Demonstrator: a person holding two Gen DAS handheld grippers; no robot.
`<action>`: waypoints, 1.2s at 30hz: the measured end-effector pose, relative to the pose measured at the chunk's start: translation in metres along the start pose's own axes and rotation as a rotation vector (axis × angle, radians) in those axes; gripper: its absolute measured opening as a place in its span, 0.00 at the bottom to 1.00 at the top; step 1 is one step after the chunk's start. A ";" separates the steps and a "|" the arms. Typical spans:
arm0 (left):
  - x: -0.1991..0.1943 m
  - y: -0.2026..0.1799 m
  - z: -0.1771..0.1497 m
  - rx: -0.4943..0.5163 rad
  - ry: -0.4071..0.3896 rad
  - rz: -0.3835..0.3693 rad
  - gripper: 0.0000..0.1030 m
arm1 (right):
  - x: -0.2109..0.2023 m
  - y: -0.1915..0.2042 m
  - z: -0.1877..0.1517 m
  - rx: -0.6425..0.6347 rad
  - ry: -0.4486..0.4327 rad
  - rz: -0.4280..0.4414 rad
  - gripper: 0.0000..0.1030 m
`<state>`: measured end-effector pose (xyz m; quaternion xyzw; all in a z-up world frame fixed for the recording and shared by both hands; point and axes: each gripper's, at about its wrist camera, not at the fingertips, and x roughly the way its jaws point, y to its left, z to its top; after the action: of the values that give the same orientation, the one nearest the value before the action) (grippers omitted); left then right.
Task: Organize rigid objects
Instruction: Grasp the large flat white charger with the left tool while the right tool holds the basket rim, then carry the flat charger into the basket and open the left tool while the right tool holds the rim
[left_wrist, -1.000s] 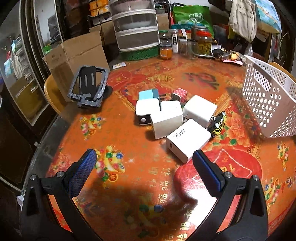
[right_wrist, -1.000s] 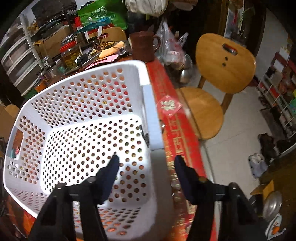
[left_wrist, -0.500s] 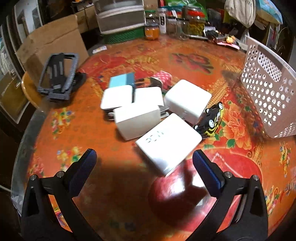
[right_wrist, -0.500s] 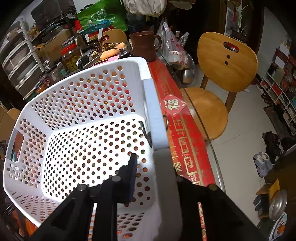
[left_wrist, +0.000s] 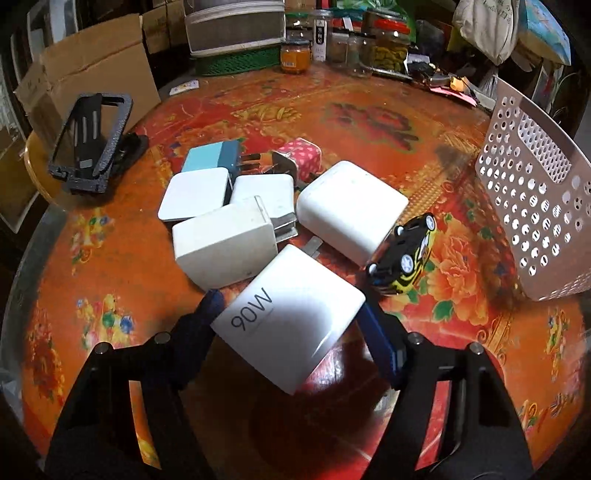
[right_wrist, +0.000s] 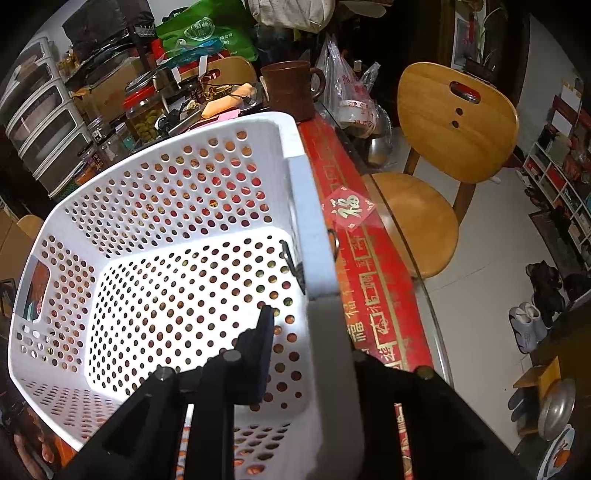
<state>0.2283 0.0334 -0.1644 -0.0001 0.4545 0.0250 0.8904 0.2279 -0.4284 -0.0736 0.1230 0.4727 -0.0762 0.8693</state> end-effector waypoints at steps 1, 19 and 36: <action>-0.004 0.000 -0.003 -0.005 -0.016 0.009 0.69 | 0.000 0.000 0.000 -0.001 -0.001 0.002 0.20; -0.093 -0.012 0.026 0.054 -0.255 0.172 0.69 | -0.002 0.003 0.000 -0.026 -0.023 -0.034 0.20; -0.152 -0.177 0.103 0.220 -0.341 0.076 0.69 | -0.003 0.002 0.000 -0.024 -0.027 -0.043 0.20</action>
<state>0.2302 -0.1481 0.0151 0.1184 0.2971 0.0084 0.9474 0.2270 -0.4263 -0.0708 0.1014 0.4644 -0.0906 0.8751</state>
